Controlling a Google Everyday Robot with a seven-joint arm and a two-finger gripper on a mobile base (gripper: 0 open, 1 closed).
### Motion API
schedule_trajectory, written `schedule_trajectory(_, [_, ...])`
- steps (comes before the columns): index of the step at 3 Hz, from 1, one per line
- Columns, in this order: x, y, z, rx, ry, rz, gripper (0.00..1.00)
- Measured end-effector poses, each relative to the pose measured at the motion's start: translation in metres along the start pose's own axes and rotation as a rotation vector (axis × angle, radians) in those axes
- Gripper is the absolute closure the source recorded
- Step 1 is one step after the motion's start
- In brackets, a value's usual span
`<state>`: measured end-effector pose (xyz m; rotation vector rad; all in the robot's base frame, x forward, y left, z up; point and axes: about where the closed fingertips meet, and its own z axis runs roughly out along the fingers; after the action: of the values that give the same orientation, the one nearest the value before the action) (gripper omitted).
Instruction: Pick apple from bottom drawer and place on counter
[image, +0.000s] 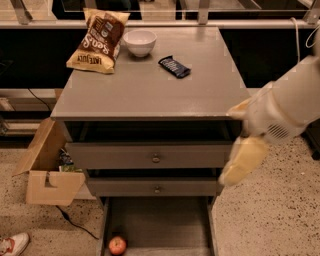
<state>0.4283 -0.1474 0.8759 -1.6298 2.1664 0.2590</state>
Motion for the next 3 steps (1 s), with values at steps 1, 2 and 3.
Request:
schedule_trajectory(1, [-0.015,0.039,0.080,-0.111,-0.148,0.080,0.00])
schedule_trajectory(2, [-0.023,0.046,0.095,-0.108,-0.181,0.109,0.00])
schedule_trajectory(3, [-0.023,0.046,0.095,-0.108,-0.181,0.109,0.00])
